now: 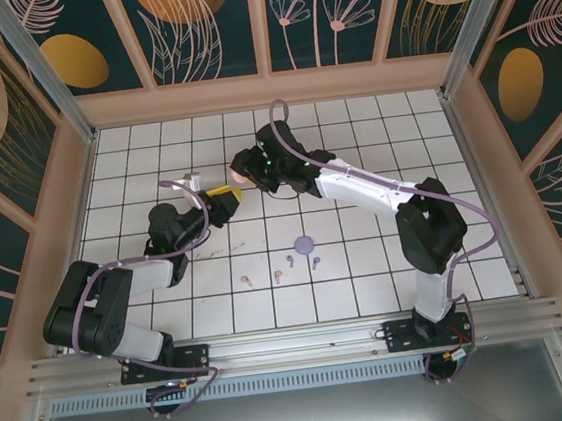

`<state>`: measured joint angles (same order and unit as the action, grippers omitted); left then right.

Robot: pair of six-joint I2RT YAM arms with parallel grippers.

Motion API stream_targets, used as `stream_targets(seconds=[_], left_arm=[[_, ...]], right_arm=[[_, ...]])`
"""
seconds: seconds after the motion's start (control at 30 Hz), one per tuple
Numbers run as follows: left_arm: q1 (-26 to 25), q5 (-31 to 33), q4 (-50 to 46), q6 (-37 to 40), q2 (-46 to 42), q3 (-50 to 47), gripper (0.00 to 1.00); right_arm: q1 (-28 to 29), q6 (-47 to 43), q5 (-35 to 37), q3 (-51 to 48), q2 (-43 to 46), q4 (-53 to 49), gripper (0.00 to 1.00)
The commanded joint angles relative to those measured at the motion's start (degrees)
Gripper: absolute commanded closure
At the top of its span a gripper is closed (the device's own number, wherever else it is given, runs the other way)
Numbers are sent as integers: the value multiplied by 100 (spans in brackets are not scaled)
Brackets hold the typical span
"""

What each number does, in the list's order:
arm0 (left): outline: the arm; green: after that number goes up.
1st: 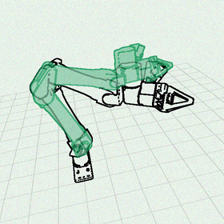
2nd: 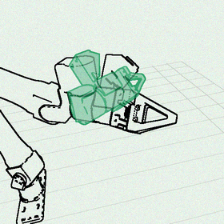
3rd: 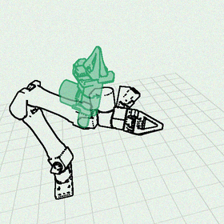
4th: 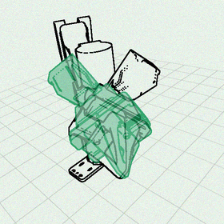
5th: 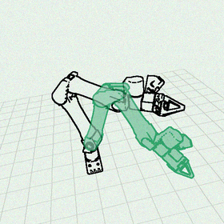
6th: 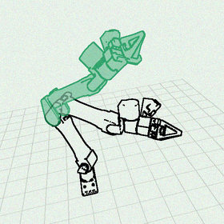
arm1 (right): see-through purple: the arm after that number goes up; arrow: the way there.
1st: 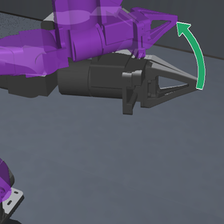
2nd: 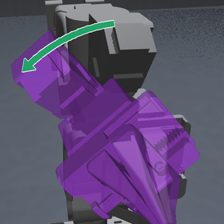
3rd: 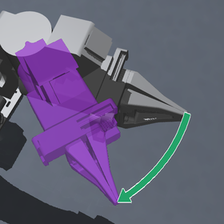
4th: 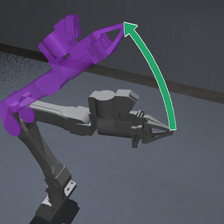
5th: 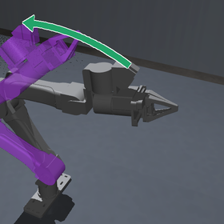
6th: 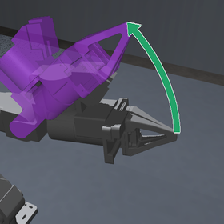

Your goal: Insert wireless bluetooth earbuds into charging case

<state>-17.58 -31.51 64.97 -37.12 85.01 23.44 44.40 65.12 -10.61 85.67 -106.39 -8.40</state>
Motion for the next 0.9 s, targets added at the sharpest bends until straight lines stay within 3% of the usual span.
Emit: stream_targets(seconds=[0.0, 0.3, 0.47, 0.67, 0.87], left_arm=[[-25, -158, 461, 100, 89, 194, 56], [-20, -110, 839, 26, 283, 266, 69], [-23, -110, 1225, -86, 408, 227, 70], [-25, -206, 1938, -415, 512, 156, 68], [-26, -374, 2437, -714, 679, 277, 57]], right_arm=[[85, 123, -55, 240, -120, 167, 58], [186, 244, -125, 192, -120, 299, 58], [209, 376, -232, 74, -94, 492, 58], [207, 681, -411, -194, 40, 936, 58], [209, 686, -389, -199, 186, 963, 58]])
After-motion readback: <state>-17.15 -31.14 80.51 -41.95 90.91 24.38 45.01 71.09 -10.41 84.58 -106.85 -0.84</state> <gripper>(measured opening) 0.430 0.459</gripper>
